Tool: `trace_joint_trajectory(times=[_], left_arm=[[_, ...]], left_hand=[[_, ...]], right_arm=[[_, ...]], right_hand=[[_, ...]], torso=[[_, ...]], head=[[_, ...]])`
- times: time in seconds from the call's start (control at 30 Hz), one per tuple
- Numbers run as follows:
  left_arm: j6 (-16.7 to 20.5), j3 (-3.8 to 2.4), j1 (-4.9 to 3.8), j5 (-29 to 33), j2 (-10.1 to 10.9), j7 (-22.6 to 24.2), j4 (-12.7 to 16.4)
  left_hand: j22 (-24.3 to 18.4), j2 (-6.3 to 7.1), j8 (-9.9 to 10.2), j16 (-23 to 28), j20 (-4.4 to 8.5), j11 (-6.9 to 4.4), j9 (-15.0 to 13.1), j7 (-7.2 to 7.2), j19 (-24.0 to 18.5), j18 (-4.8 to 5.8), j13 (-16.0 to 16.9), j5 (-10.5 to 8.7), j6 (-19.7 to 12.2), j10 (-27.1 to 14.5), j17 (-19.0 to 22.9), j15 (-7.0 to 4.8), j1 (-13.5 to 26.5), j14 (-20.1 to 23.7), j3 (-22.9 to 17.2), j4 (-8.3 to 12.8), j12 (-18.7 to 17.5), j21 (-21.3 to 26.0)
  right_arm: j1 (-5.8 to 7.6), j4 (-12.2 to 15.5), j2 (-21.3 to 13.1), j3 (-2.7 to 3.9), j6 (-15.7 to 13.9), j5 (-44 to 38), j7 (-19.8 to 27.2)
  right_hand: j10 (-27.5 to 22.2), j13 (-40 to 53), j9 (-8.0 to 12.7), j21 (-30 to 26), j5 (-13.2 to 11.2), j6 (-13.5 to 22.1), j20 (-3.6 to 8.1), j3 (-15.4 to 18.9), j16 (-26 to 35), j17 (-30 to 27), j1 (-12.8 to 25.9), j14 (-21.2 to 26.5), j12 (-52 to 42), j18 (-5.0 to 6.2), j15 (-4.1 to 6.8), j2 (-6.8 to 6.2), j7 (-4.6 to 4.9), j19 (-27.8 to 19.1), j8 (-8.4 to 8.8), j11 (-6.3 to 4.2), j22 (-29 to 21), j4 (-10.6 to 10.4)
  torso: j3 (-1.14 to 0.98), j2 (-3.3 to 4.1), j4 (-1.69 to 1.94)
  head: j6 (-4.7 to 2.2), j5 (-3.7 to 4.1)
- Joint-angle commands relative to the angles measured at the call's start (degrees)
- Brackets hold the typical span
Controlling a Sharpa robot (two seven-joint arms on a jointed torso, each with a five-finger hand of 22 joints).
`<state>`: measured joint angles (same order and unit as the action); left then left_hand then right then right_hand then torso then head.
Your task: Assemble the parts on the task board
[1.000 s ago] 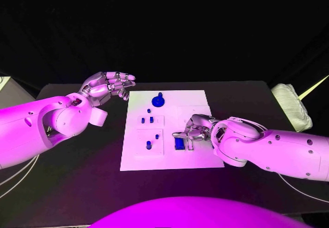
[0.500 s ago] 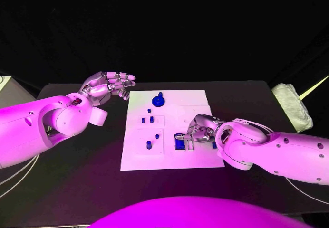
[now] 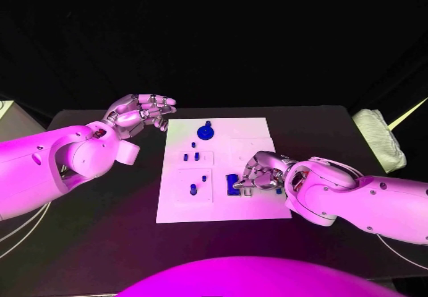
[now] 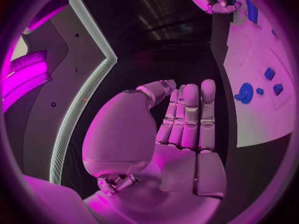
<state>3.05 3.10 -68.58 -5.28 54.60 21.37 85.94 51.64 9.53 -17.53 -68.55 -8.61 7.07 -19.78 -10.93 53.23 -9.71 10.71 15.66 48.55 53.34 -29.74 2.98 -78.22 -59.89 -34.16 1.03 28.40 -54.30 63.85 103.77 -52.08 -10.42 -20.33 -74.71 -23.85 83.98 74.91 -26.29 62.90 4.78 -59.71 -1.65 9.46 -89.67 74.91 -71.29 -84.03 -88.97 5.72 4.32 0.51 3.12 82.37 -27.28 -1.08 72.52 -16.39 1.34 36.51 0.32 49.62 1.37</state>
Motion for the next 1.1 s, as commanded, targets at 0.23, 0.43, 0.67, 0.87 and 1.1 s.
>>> trace_joint_trajectory(times=[0.23,0.43,0.67,0.87,1.1], left_arm=[[-1.12,-0.03,0.08,0.22,-0.05,0.2,0.08],[-1.14,-0.03,0.08,0.22,-0.04,0.18,0.12],[-1.08,-0.03,0.08,0.22,0.06,0.12,0.17],[-1.06,-0.03,0.08,0.21,0.13,0.08,0.21],[-1.09,-0.03,0.08,0.21,0.18,0.04,0.21]], left_hand=[[-0.06,-0.13,-0.34,0.26,0.18,0.11,-0.02,-0.06,-0.41,-0.88,0.01,-0.13,-0.09,-0.44,0.06,-0.04,0.63,0.29,-0.18,0.02,0.34,0.04],[-0.07,-0.21,-0.37,0.26,0.16,0.14,-0.02,-0.1,-0.41,-0.88,0.01,-0.11,-0.11,-0.49,0.08,-0.02,0.73,0.31,-0.23,0.04,0.36,0.06],[-0.07,-0.25,-0.39,0.26,0.16,0.14,-0.02,-0.1,-0.41,-0.88,0.02,-0.11,-0.09,-0.49,0.08,-0.02,0.73,0.31,-0.25,0.05,0.37,0.07],[-0.07,-0.34,-0.41,0.26,0.16,0.13,-0.03,-0.09,-0.41,-0.88,0.02,-0.09,-0.07,-0.48,0.08,-0.02,0.7,0.31,-0.3,0.05,0.38,0.07],[-0.07,-0.42,-0.42,0.26,0.16,0.12,-0.03,-0.08,-0.4,-0.88,0.02,-0.08,-0.06,-0.47,0.09,-0.03,0.66,0.31,-0.36,0.08,0.39,0.06]], right_arm=[[-0.66,-0.65,0.42,-0.05,1.06,0.42,-0.12],[-0.88,-1.7,1.51,-0.06,1.56,-0.14,-1.46],[-1.33,-2.36,2.7,-0.12,3.21,-1.09,-2.15],[-1.54,-2.94,2.98,-0.15,1.3,-3.51,-3.3],[-1.6,-3.13,2.67,-0.15,-0.28,-4.0,-3.12]], right_hand=[[5.71,14.7,0.22,0.56,0.27,-0.62,0.04,-0.65,-0.33,15.09,-2.03,-5.97,-0.43,-0.79,0.38,-0.12,-0.39,0.48,-0.46,-0.24,0.33,0.22],[5.77,14.77,0.31,0.65,0.9,-0.74,0.1,-0.88,-0.33,15.09,-2.63,-5.97,-0.54,-0.81,0.44,0.1,-0.49,0.54,-0.52,-0.32,0.45,0.2],[5.77,14.77,0.69,0.51,-1.5,-0.76,0.28,-2.28,-0.33,15.09,-5.91,-5.97,-0.53,-0.81,0.62,-0.87,-0.67,0.55,-0.44,-0.5,0.57,0.78],[5.76,14.76,1.0,0.33,-1.5,-0.87,0.33,-3.56,-0.33,15.09,-7.68,-5.97,-0.5,-0.8,0.67,-1.24,-0.76,0.53,-0.33,-0.57,0.59,0.82],[5.75,14.75,1.21,0.38,-1.18,-0.96,0.37,-4.38,-0.33,15.09,-8.12,-5.97,-0.48,-0.81,0.72,-0.45,-0.79,0.57,-0.24,-0.62,0.69,0.38]], torso=[[0.05,0.05,0.07],[0.11,0.11,0.17],[0.04,0.14,0.15],[0.08,0.0,0.04],[0.03,0.0,0.12]], head=[[-0.01,0.03],[0.1,0.05],[0.35,-0.11],[0.36,-0.17],[0.33,-0.24]])
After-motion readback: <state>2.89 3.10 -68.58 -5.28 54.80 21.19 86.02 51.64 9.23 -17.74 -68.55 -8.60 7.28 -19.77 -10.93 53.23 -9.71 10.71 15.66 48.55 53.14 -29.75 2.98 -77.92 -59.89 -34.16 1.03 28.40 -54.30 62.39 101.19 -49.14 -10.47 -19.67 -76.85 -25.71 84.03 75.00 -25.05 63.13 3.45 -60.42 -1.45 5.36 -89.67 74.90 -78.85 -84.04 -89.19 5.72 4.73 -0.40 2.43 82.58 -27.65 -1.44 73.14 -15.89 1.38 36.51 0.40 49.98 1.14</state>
